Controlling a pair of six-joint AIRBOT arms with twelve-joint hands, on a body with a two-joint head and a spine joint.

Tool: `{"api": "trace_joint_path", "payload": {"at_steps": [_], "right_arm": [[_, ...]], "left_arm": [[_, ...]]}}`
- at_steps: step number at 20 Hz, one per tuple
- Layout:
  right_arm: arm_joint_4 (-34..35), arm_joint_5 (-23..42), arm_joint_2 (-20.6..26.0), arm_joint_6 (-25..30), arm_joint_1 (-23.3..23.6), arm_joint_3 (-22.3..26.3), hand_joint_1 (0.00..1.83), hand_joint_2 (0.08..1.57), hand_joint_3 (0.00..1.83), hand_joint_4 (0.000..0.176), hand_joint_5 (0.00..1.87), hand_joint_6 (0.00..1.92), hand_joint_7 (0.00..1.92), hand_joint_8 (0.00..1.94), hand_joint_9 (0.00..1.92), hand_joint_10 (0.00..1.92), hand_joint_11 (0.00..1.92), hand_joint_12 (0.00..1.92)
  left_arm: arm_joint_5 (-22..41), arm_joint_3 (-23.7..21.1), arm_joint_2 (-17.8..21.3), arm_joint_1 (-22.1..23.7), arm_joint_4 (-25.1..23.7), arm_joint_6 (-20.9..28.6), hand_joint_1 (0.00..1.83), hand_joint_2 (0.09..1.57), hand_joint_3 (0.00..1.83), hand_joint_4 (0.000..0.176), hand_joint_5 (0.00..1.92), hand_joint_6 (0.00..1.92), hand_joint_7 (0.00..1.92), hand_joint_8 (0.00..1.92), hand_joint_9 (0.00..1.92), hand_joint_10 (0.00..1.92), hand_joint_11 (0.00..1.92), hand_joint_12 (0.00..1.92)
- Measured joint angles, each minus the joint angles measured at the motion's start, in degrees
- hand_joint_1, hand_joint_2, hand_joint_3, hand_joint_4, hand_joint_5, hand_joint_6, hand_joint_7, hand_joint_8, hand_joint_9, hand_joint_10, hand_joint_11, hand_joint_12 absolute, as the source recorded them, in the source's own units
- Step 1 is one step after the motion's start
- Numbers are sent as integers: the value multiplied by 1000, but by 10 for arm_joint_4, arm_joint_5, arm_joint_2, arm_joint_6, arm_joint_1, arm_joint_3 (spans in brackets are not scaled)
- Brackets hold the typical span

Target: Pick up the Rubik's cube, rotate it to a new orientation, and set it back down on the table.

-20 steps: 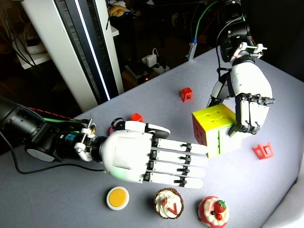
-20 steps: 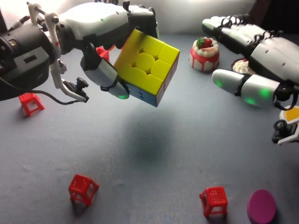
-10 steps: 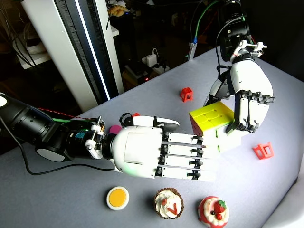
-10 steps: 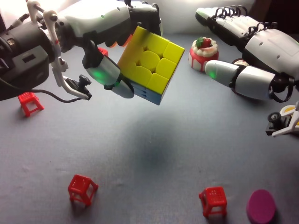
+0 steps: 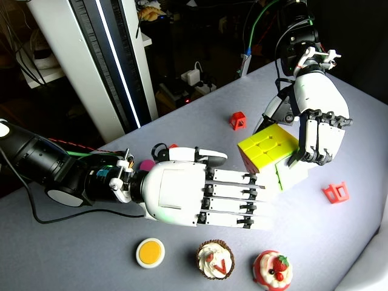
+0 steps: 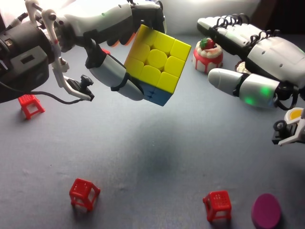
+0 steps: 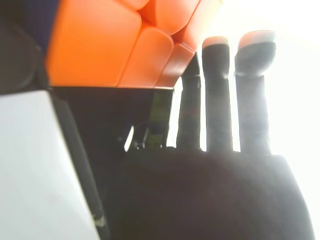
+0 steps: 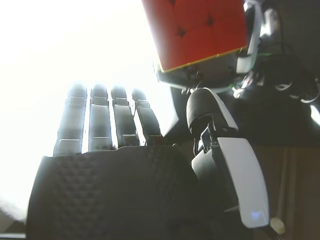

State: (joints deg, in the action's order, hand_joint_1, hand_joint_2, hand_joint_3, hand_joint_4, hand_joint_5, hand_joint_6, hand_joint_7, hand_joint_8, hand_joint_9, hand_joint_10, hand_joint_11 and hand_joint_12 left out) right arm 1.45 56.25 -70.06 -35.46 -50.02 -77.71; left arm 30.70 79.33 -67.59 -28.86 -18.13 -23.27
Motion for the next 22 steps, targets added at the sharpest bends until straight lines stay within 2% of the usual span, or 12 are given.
{"api": "trace_joint_path", "payload": {"at_steps": [1,4,6,7,9,14,15,17,18,19,20,22], "right_arm": [[-3,-2,-2,0,0,-1,0,1440,3,0,11,5,4,1,0,0,0,0],[-15,-9,-3,0,0,-1,0,1444,3,0,105,41,127,48,99,41,0,0],[-17,-10,-6,0,-2,-4,0,1432,0,0,231,94,161,53,116,47,5,2],[-19,-13,-8,0,-2,-6,0,1431,0,0,266,111,162,48,113,45,21,10],[-28,-19,-11,0,-2,-9,0,1426,0,0,119,45,58,2,61,22,40,24],[-37,-25,-11,0,-2,-10,0,1413,0,0,113,30,73,24,42,13,0,0],[-39,-25,-11,0,-2,-12,0,1414,0,0,139,36,101,30,83,30,31,16],[-41,-25,-11,0,-2,-14,0,1411,0,0,52,6,74,14,68,21,19,17],[-43,-25,-11,0,-2,-15,0,1403,0,0,58,8,84,17,80,26,20,21],[-43,-25,-11,0,-2,-16,0,1404,0,0,63,10,105,23,107,36,31,29],[-43,-25,-11,0,-2,-16,0,1404,0,0,94,21,107,22,114,38,13,26],[-46,-24,-11,0,-2,-16,0,1402,0,0,149,41,111,19,101,30,0,0]], "left_arm": [[0,0,0,0,0,0,1264,846,1041,0,577,1911,689,1912,734,1921,953,1921],[0,0,0,0,0,0,1328,814,1065,0,558,1921,709,1897,796,1921,1010,1921],[1,0,0,0,0,0,1141,861,1020,0,634,1773,761,1920,915,1921,1121,1921],[2,0,0,0,0,0,1322,813,690,0,572,1891,762,1921,938,1921,1136,1921],[2,-1,0,0,-2,0,1380,898,368,0,552,1920,732,1921,900,1921,1095,1921],[4,-1,0,0,-3,0,1442,953,264,0,592,1921,753,1921,914,1921,1097,1921],[4,-1,0,0,-4,0,1360,847,853,0,588,1921,725,1856,879,1921,1050,1921],[6,-1,0,0,-3,0,1341,805,1052,0,541,1921,724,1874,882,1921,1050,1921],[7,-1,0,0,-4,1,1332,837,1015,0,527,1921,694,1885,806,1921,994,1921],[7,-1,0,0,-4,1,1136,1044,677,0,567,1706,590,1914,634,1921,839,1921],[7,-1,0,-1,-4,1,1097,1184,413,0,551,1599,547,1920,561,1921,766,1921],[7,-1,-1,-2,-5,1,1144,1272,183,0,561,1417,591,1921,839,1921,1020,1921]]}}
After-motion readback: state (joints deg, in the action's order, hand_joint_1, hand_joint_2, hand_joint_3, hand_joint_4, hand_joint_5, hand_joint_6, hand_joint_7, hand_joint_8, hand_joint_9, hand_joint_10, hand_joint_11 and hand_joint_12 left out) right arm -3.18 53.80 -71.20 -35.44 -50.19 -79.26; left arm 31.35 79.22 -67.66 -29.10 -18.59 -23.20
